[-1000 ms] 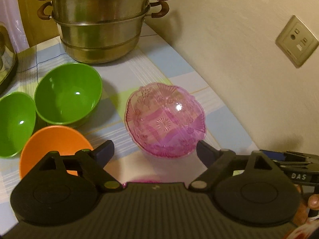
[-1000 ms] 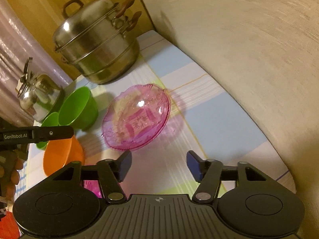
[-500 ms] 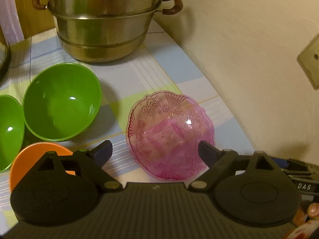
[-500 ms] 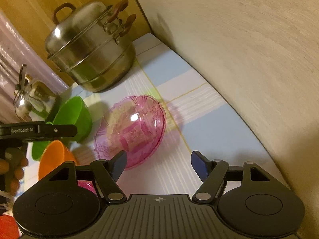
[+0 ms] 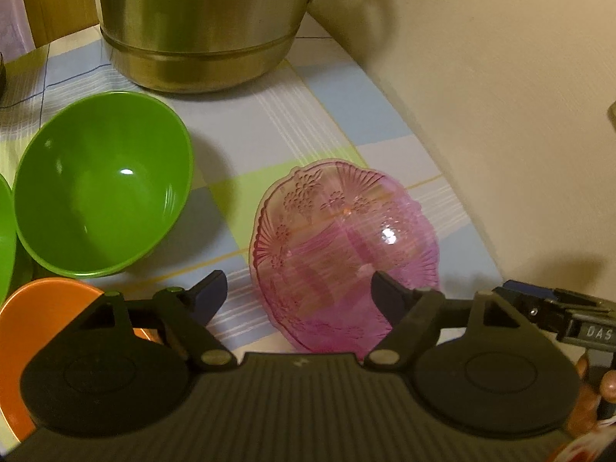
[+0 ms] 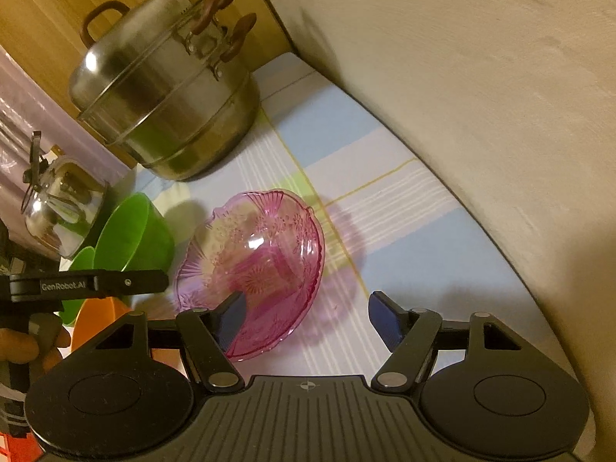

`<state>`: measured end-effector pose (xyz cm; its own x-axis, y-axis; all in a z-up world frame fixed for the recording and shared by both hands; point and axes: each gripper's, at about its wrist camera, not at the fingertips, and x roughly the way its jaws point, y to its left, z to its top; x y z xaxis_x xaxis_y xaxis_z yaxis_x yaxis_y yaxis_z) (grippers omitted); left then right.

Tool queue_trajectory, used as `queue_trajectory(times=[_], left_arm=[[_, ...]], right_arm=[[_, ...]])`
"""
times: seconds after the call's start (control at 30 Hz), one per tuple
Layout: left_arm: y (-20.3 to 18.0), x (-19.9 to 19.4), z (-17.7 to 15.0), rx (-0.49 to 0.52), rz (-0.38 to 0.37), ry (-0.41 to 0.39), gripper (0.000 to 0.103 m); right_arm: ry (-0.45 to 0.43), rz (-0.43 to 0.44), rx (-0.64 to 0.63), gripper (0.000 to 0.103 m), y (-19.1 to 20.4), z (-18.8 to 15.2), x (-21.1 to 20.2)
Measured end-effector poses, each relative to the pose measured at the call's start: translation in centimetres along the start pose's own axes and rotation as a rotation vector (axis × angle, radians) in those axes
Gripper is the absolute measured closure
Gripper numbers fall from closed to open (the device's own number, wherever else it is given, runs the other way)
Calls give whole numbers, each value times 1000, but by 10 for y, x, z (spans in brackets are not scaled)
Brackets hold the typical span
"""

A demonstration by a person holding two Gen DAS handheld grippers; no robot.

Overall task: Organize plates and bowls
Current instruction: 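Move both grippers to the rim of the next pink glass dish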

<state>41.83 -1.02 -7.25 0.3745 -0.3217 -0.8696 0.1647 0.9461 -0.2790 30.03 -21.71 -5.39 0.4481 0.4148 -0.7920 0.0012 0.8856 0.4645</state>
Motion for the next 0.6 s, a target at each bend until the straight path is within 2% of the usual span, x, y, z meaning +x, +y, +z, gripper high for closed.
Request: queue_trajectory(times=[0.23,0.37,0.6], left_arm=[[-8,12,1,24,38,1,33],[-11,20,1,28,56,10,39],[-13,31,1,40,103,11,49]], right_arm=[[9,-5,1,33,0,8,14],[20,-11,-1,42,-2,12,21],[36,-13,10,51,-8,17,34]])
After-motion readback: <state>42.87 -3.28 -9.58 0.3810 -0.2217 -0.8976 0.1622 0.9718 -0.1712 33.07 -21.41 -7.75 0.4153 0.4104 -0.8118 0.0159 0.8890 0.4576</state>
